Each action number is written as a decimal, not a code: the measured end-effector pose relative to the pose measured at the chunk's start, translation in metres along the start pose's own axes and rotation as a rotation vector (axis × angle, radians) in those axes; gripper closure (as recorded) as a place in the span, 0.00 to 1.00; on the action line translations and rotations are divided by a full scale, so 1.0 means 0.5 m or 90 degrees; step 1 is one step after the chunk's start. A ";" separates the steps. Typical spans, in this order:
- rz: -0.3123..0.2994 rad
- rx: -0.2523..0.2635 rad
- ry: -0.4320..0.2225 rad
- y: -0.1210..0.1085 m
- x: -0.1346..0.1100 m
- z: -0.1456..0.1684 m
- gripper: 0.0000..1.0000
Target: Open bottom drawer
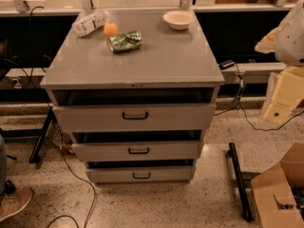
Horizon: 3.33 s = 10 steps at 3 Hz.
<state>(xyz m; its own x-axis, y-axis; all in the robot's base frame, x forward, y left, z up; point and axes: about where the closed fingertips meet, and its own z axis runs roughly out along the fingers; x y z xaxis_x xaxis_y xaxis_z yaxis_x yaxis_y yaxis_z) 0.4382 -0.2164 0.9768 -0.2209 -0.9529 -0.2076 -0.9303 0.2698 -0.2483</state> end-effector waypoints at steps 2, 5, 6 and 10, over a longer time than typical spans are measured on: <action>-0.019 -0.038 -0.037 0.029 -0.010 0.128 0.00; -0.037 -0.146 -0.208 0.123 -0.090 0.480 0.00; -0.036 -0.182 -0.193 0.150 -0.068 0.567 0.00; -0.084 -0.223 -0.210 0.263 0.007 0.954 0.00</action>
Offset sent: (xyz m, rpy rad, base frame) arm 0.0156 0.0416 -0.1609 0.1459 0.1103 0.1373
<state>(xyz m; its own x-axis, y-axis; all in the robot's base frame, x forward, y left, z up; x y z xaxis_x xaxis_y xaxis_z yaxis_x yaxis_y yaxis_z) 0.4544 -0.1185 0.4922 -0.0426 -0.8658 -0.4985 -0.9991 0.0331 0.0278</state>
